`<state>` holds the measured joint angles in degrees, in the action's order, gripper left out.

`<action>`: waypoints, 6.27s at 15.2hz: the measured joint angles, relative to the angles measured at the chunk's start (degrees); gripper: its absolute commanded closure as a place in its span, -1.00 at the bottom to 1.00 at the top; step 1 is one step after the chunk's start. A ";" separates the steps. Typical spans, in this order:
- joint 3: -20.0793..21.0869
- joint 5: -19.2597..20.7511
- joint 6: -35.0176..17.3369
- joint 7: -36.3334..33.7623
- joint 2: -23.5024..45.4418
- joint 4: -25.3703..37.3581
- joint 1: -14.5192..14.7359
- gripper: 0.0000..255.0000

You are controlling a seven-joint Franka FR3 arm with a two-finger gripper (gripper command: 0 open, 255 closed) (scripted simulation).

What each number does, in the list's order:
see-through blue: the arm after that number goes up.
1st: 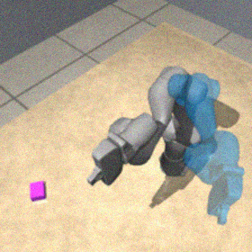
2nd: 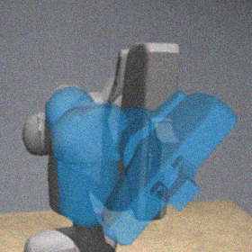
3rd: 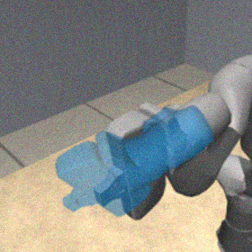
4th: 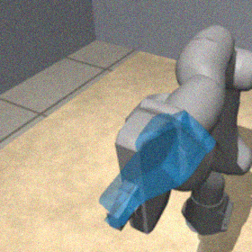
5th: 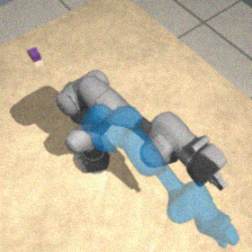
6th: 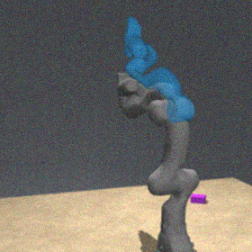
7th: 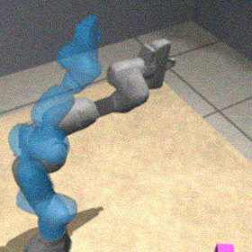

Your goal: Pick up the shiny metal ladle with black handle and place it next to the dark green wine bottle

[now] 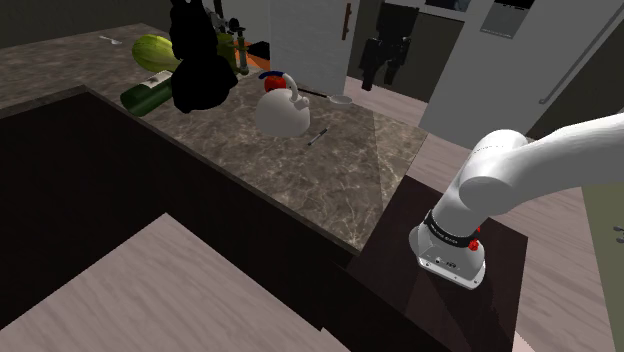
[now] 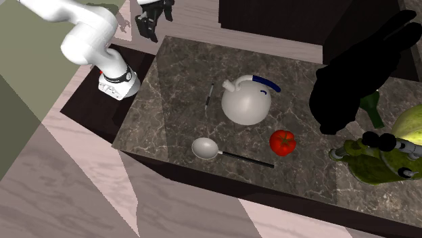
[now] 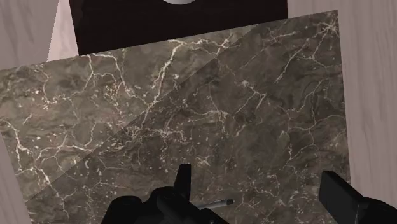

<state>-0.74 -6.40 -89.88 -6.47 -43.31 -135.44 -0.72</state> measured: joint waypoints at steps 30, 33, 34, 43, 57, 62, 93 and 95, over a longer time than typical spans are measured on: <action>-16.22 -4.52 -30.68 34.33 51.09 23.50 -3.86 -1.00; -16.10 -7.10 -31.13 37.45 57.91 30.00 -5.20 -1.00; -15.99 -8.06 -30.95 38.62 60.70 32.90 -5.94 -1.00; -14.83 -11.34 -32.42 42.35 70.87 41.81 -8.54 -1.00; -14.51 -11.90 -34.44 42.69 72.22 41.21 -8.55 1.00; -14.51 -11.89 -34.38 42.65 72.24 41.27 -8.54 1.00; -16.01 -8.53 -15.44 38.44 66.50 54.96 -8.63 1.00; -15.92 -8.33 -14.92 37.79 66.13 55.23 -8.22 1.00</action>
<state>-16.66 -14.74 -104.80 31.33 22.82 -80.21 -8.95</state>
